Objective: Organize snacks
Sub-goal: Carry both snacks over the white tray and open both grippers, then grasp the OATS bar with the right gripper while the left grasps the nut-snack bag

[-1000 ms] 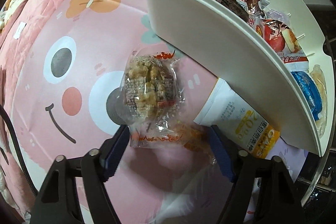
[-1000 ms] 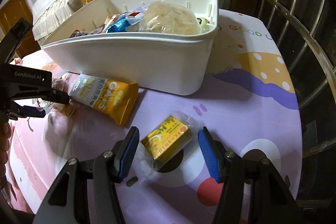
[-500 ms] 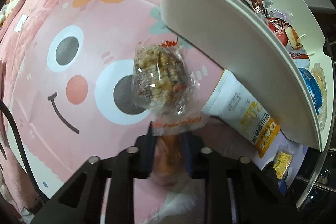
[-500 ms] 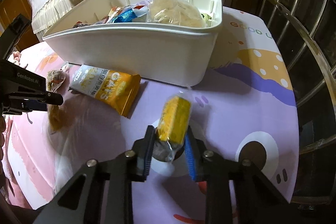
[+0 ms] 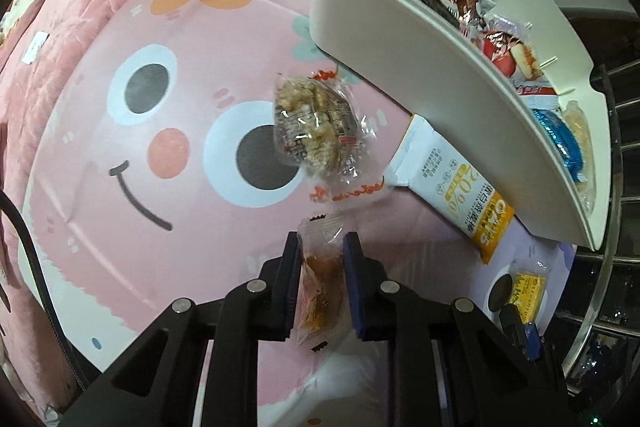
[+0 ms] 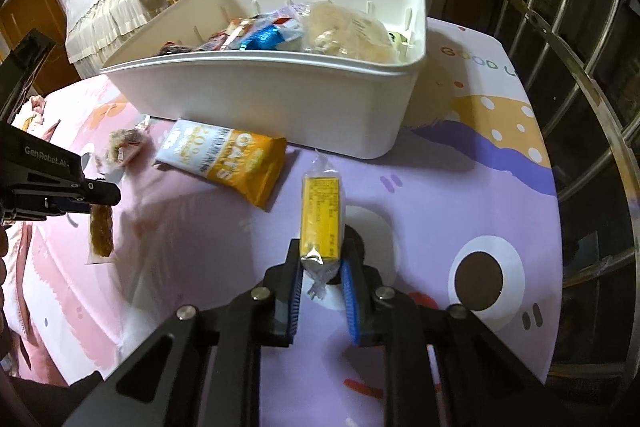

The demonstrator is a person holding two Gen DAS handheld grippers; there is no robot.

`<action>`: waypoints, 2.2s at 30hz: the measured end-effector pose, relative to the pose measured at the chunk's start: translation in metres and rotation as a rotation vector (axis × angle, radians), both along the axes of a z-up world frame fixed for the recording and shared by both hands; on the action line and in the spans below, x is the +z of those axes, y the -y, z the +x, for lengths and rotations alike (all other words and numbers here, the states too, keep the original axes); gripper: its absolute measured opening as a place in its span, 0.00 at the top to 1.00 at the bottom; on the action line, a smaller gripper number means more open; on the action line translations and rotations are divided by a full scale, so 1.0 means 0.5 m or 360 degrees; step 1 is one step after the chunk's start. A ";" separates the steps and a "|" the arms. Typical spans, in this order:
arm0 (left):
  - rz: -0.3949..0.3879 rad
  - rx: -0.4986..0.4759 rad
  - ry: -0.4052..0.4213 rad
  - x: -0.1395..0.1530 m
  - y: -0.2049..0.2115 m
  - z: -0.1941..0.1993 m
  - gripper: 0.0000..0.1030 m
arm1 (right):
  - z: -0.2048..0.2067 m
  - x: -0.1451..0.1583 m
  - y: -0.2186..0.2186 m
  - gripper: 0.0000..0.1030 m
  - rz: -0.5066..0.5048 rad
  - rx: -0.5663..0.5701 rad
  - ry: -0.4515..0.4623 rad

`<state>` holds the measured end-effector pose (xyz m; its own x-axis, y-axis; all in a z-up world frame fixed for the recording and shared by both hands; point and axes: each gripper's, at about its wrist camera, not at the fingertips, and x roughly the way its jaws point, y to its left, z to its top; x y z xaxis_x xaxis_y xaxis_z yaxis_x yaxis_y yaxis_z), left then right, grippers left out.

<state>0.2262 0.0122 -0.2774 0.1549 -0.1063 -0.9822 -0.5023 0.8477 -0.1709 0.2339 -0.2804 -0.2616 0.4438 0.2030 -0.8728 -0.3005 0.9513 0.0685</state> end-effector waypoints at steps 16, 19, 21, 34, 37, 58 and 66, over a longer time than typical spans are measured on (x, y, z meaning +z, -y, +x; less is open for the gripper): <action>0.0091 -0.0082 0.0122 0.172 -0.047 0.051 0.82 | 0.023 0.110 -0.093 0.82 0.0284 0.0098 -0.0004; 0.0101 -0.0139 0.0140 0.201 -0.053 0.081 0.81 | 0.041 0.135 -0.110 0.82 0.0328 0.0121 0.0033; 0.0110 -0.0184 0.0160 0.219 -0.055 0.103 0.81 | 0.052 0.150 -0.121 0.82 0.0345 0.0135 0.0067; 0.0219 -0.0439 0.0283 0.280 -0.010 0.234 0.81 | 0.153 0.201 -0.136 0.82 0.0397 0.0084 0.0249; 0.0256 -0.0473 0.0328 0.290 0.005 0.257 0.81 | 0.173 0.211 -0.126 0.82 0.0396 0.0054 0.0280; 0.0282 -0.0476 0.0251 0.268 0.013 0.234 0.37 | 0.172 0.195 -0.085 0.64 0.0395 -0.0014 0.0186; 0.0250 -0.0359 0.0221 0.245 -0.023 0.174 0.32 | 0.120 0.198 -0.073 0.56 0.0338 0.0085 0.0225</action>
<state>0.3134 0.0237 -0.1551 0.2784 -0.0017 -0.9605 -0.2794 0.9566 -0.0826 0.2936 -0.2436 -0.1628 0.5424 0.4013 -0.7381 -0.3705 0.9027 0.2186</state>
